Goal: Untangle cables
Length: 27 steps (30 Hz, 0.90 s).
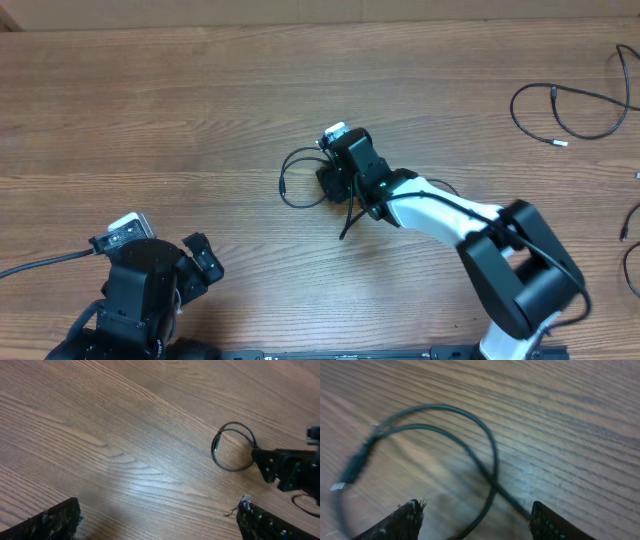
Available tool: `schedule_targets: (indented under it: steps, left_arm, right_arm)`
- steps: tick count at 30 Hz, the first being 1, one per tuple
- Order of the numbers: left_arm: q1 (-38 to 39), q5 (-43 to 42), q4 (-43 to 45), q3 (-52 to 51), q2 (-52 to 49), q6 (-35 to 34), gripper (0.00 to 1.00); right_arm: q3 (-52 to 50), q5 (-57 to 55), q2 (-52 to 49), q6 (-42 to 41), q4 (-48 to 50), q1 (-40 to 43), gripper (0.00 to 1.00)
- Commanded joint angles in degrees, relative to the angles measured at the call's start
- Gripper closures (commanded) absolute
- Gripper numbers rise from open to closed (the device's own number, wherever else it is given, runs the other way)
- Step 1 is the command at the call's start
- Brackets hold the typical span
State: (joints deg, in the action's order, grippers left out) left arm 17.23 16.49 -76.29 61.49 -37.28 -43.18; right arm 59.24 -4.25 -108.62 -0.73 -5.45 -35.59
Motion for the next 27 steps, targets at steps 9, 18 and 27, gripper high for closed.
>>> schedule_targets:
  steps: [9, 18, 27]
  left_arm:
    - [0.04, -0.04, 0.0, -0.33, 0.15, -0.74, 0.01]
    - [0.04, -0.04, 0.0, -0.33, 0.15, -0.74, 0.01]
    - [0.04, -0.04, 0.0, -0.33, 0.13, -0.74, 0.0]
  right_arm:
    - [0.44, 8.5, -4.76, 0.59, -0.57, 8.87, 0.44]
    - [0.42, 10.14, -7.21, 1.51, -13.4, 4.63, 0.53]
    - [0.46, 9.86, -7.39, 3.65, -23.34, 4.74, 0.96]
